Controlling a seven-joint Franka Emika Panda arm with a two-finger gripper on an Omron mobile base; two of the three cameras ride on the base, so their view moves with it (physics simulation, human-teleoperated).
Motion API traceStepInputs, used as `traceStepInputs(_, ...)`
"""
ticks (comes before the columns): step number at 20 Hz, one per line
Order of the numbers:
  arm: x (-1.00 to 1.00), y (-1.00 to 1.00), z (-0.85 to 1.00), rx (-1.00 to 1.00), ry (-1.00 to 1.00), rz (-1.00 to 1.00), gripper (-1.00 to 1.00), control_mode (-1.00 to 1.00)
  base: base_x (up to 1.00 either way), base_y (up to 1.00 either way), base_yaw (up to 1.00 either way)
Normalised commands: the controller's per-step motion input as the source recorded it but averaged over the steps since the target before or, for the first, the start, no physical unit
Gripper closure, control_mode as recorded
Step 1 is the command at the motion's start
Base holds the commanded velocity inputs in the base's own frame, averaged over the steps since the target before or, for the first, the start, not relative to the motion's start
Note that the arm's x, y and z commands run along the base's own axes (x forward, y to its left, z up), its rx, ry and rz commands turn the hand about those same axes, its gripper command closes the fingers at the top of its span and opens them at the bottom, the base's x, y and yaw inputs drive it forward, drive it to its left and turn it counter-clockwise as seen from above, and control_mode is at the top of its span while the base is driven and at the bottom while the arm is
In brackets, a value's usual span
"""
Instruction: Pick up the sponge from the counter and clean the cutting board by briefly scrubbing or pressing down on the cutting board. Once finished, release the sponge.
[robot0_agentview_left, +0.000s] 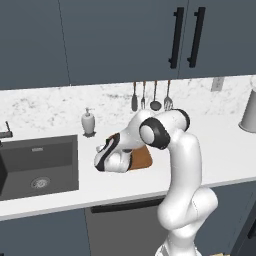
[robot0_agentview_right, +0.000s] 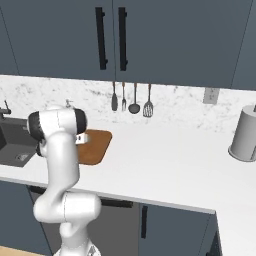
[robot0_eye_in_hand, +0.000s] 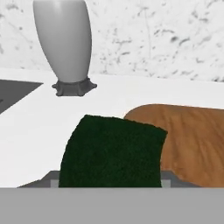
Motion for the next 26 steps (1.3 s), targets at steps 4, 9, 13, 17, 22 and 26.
traceStepInputs(4, 0.48, 0.0, -0.65, 0.0, -0.15, 0.0, 1.0, -1.0, 0.0, 0.0, 0.0)
traceStepInputs(9, 0.51, -0.02, -0.67, 0.0, -0.11, 0.0, 1.0, -1.0, 0.0, 0.0, 0.0)
traceStepInputs(13, 0.49, -0.19, -0.67, 0.0, -0.13, 0.0, 1.0, -1.0, 0.0, 0.0, 0.0)
traceStepInputs(17, 0.61, -0.17, -0.79, 0.0, -0.11, 0.0, 1.0, -1.0, 0.0, 0.0, 0.0)
traceStepInputs(22, 0.79, -0.16, -0.84, 0.0, -0.07, 0.0, 1.0, -1.0, 0.0, 0.0, 0.0)
traceStepInputs(26, 0.52, -0.23, -0.57, 0.01, -0.11, 0.0, 1.0, -1.0, 0.0, 0.0, 0.0)
